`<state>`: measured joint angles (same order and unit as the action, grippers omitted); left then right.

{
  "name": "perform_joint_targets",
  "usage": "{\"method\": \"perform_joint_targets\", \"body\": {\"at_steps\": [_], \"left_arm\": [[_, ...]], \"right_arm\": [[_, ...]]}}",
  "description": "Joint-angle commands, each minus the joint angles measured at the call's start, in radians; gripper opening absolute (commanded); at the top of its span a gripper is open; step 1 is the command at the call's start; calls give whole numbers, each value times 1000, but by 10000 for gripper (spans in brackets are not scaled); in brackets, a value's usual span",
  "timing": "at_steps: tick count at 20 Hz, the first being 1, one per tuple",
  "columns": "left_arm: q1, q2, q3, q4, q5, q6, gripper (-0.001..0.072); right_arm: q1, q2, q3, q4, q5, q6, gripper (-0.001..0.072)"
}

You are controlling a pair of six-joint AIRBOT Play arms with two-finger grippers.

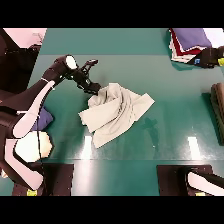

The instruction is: Fold the shirts.

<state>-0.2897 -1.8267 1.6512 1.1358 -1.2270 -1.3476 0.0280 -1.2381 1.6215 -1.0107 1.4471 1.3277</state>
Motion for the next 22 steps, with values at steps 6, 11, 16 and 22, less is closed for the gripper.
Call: {"method": "perform_joint_targets", "body": {"at_steps": [6, 11, 16, 22], "left_arm": [[121, 240, 34, 151, -19, -4, 25], [138, 328, 34, 165, -35, -5, 25], [138, 326, 34, 166, -72, -5, 26], [138, 326, 34, 166, -71, -4, 26]], "right_arm": [[175, -28, -377, 148, -29, 44, 513], [439, -225, -588, 350, -359, 6, 511], [605, -451, -467, 521, -536, -58, 512], [650, -647, -228, 521, -599, 2, 504]]}}
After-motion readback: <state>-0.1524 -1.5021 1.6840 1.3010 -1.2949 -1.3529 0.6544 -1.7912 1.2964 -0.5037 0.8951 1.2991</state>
